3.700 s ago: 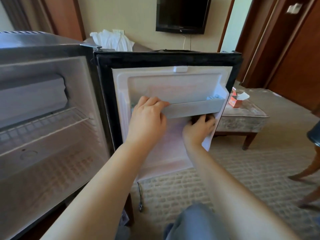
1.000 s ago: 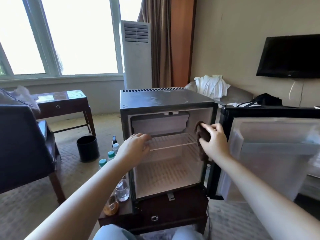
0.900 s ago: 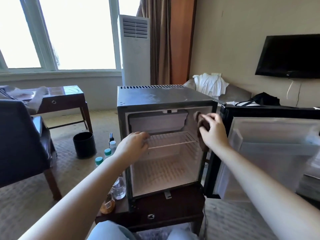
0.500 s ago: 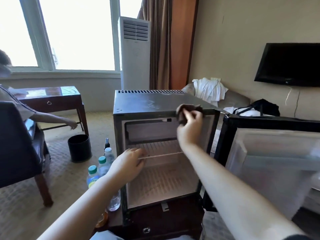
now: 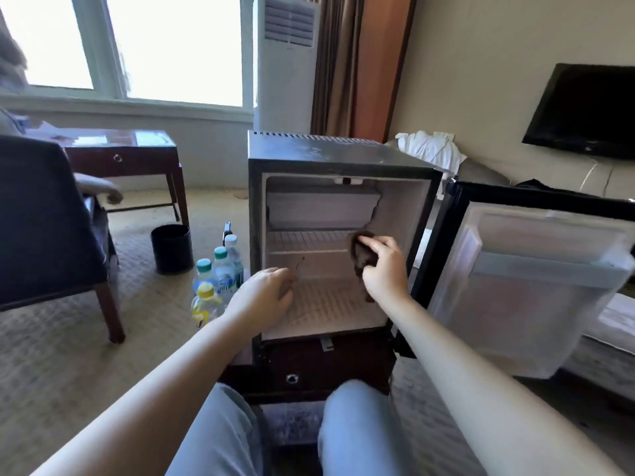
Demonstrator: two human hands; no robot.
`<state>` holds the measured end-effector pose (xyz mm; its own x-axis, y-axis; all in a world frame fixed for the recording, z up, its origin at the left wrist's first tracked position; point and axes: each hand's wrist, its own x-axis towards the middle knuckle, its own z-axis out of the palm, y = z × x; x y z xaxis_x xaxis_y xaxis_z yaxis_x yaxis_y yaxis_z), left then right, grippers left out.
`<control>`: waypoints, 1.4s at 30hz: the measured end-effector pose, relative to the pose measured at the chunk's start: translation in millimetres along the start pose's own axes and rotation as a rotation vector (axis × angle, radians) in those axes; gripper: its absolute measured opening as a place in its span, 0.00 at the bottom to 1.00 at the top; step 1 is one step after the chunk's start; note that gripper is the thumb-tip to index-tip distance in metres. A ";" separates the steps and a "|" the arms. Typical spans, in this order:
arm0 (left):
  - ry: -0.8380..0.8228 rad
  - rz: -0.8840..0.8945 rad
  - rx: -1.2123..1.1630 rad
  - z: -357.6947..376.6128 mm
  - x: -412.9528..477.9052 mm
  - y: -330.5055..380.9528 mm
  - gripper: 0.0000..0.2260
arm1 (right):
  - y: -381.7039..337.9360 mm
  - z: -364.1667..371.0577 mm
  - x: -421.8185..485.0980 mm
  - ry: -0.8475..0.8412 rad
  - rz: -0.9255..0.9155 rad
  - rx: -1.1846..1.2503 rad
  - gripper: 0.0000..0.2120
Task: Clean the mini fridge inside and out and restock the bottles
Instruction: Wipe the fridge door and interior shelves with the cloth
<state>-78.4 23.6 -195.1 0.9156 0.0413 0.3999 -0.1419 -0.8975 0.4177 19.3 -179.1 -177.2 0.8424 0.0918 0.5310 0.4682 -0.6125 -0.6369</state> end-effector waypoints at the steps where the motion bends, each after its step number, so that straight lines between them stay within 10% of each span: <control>1: -0.003 -0.016 0.004 5.0 -8.1 -0.1 0.13 | 3.9 -1.5 -9.5 -0.012 0.008 -0.008 0.24; 22: -0.268 -0.310 -0.106 172.2 4.8 -70.8 0.13 | 148.2 130.8 -71.7 -0.340 0.399 0.077 0.27; 27: -0.370 -0.277 -0.149 207.0 35.3 -89.5 0.13 | 173.5 134.3 -49.7 -0.202 0.529 0.149 0.18; 34: -0.443 -0.146 -0.147 240.2 88.5 -85.7 0.17 | 211.2 143.9 -17.2 0.112 0.218 -0.055 0.21; 39: -0.450 -0.115 -0.112 250.2 101.0 -82.5 0.18 | 239.7 167.0 -8.0 -0.369 0.276 -0.448 0.25; 42: -0.478 -0.095 -0.102 250.2 99.9 -79.8 0.18 | 237.0 173.8 -19.3 -0.387 0.334 -0.397 0.23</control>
<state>118.6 -10.6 -392.7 0.9929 -0.1065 -0.0526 -0.0636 -0.8507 0.5218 160.3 -189.5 -435.6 0.9956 0.0772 0.0527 0.0925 -0.8940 -0.4384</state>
